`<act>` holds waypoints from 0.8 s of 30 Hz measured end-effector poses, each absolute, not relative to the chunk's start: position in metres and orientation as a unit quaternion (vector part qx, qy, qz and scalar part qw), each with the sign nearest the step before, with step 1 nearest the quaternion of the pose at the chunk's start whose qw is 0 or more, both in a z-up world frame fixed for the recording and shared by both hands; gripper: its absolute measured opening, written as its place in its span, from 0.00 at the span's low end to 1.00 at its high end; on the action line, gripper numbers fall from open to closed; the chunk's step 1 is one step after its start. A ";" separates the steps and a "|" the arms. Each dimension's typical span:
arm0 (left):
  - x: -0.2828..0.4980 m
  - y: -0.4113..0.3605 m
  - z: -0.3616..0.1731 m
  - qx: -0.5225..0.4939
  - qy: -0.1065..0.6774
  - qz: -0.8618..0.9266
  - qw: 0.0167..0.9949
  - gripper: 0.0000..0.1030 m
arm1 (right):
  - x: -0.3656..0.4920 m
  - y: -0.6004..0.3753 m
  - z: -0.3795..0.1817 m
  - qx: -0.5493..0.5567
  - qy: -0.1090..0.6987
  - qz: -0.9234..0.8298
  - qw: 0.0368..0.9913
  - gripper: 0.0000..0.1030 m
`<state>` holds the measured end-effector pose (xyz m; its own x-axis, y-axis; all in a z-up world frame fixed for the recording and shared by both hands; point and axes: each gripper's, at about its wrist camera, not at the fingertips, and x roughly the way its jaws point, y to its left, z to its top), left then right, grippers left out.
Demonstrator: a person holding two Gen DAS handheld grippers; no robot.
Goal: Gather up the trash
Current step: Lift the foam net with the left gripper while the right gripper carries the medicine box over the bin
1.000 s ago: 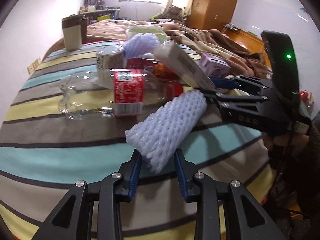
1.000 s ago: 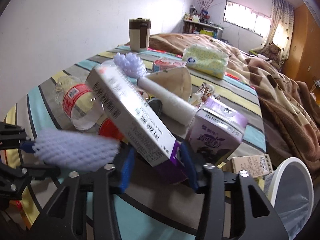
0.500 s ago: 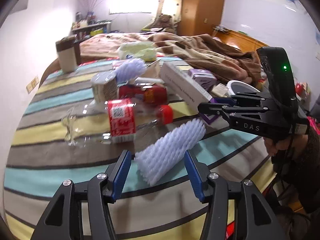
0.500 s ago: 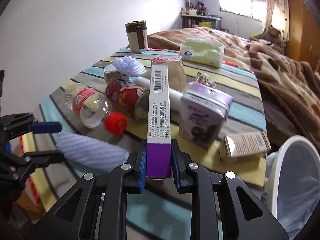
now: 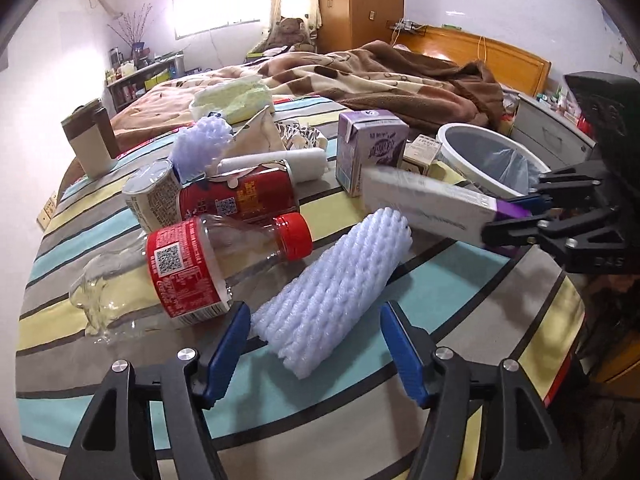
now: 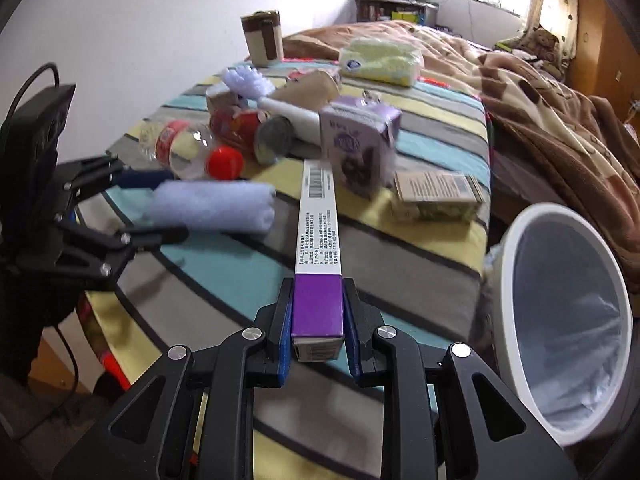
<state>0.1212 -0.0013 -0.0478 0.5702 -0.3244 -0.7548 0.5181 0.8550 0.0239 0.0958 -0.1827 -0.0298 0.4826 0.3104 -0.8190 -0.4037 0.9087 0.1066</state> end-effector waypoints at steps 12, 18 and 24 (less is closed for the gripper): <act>0.127 -0.020 -0.045 0.160 0.391 -0.266 0.866 0.68 | 0.108 -0.178 -0.038 -0.057 0.458 0.189 0.867 0.55; 0.130 -0.033 -0.045 0.185 0.382 -0.267 0.865 0.68 | 0.110 -0.175 -0.048 -0.072 0.453 0.173 0.871 0.44; 0.138 -0.050 -0.052 0.214 0.388 -0.282 0.851 0.68 | 0.107 -0.181 -0.050 -0.052 0.458 0.180 0.869 0.23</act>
<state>0.1377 -0.0504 -0.0516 0.5394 -0.3142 -0.7812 0.6461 0.7495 0.1446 0.1073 -0.1813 -0.0502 0.5165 0.2641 -0.8146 -0.3602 0.9300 0.0731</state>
